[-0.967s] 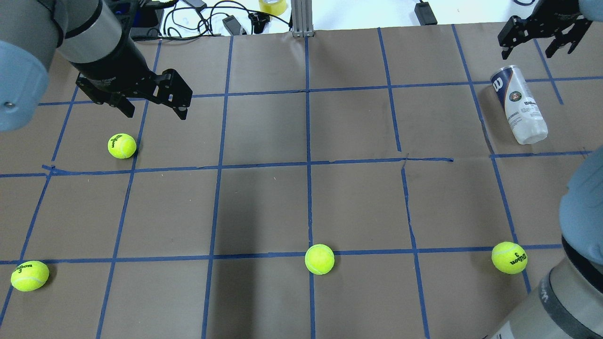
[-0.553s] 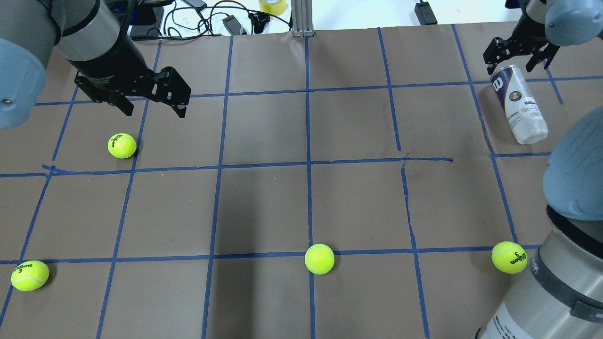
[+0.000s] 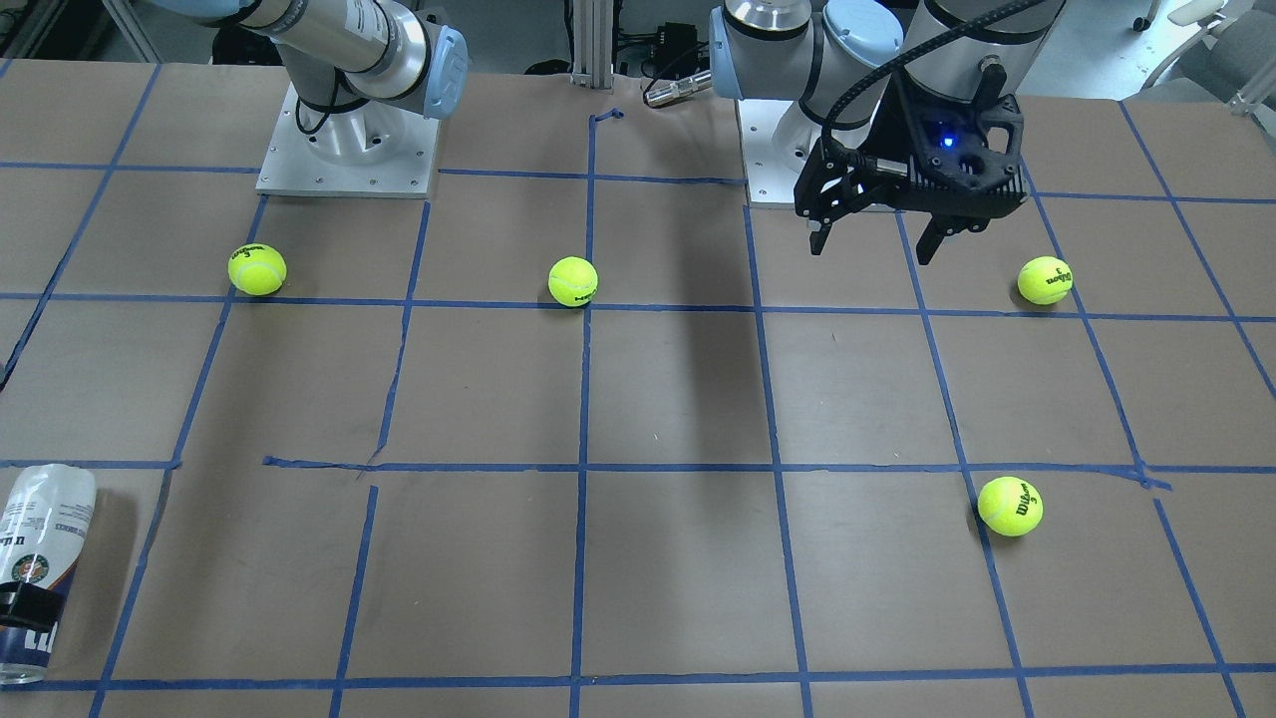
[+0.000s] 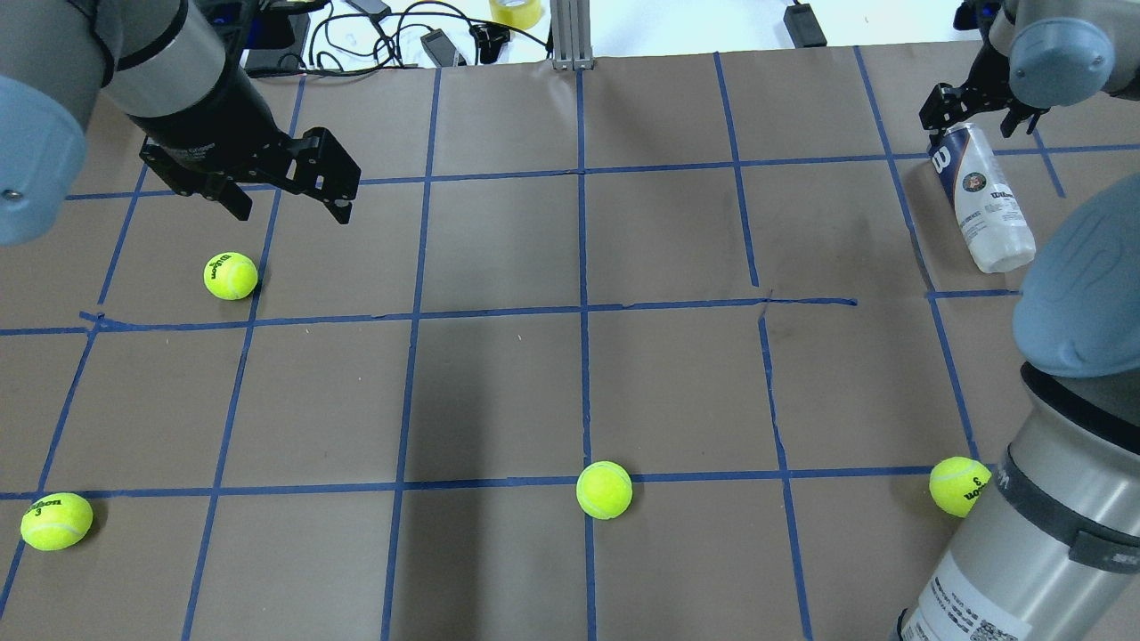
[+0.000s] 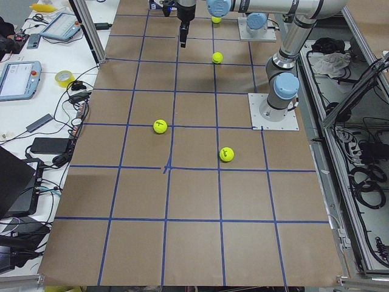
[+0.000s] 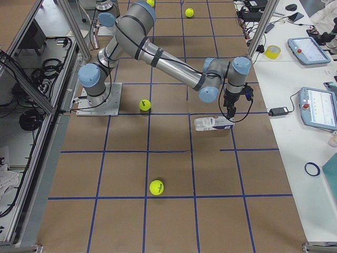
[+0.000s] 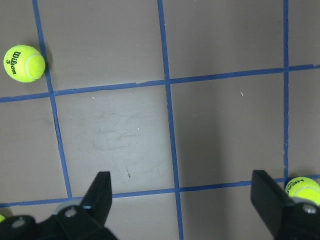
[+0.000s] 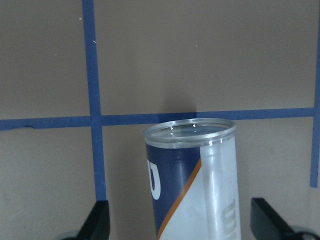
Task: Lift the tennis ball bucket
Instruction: 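Close the right gripper on the can's rim and lift it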
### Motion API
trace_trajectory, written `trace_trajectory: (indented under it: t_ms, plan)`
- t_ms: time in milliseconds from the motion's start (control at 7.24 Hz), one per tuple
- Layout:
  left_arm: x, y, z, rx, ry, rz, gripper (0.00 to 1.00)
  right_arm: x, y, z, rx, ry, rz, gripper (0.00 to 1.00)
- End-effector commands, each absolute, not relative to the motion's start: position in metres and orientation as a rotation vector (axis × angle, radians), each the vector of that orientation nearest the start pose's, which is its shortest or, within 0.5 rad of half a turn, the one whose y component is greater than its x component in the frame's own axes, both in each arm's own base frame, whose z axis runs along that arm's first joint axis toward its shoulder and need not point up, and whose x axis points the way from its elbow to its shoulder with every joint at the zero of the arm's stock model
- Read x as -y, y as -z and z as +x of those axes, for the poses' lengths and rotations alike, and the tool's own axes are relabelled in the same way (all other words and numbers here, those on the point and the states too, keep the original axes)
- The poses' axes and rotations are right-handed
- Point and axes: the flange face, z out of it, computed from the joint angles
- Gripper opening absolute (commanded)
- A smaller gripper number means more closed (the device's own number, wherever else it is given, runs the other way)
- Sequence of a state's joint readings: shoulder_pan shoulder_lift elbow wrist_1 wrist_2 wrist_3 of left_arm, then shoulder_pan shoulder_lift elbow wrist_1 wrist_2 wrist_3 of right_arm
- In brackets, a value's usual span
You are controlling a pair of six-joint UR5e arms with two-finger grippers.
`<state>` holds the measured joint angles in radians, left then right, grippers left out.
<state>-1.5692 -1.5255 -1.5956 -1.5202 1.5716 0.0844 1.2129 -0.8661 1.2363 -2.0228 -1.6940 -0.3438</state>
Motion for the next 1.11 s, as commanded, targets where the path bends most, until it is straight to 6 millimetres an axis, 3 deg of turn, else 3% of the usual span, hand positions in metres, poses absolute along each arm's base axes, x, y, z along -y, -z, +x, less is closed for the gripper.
trace_trajectory:
  t_ms: [0,276,967]
  plan:
    - [0.479,-0.503,-0.133,-3.134,0.113,0.130,1.00,0.749,-0.226,-0.168,-3.267,0.039,0.054,1.00]
    - [0.479,-0.503,-0.133,-3.135,0.111,0.132,1.00,0.764,-0.215,-0.174,-3.286,0.115,0.014,1.00]
    - [0.478,-0.505,-0.132,-3.132,0.115,0.130,1.00,0.771,-0.190,-0.166,-3.197,0.149,-0.079,1.00]
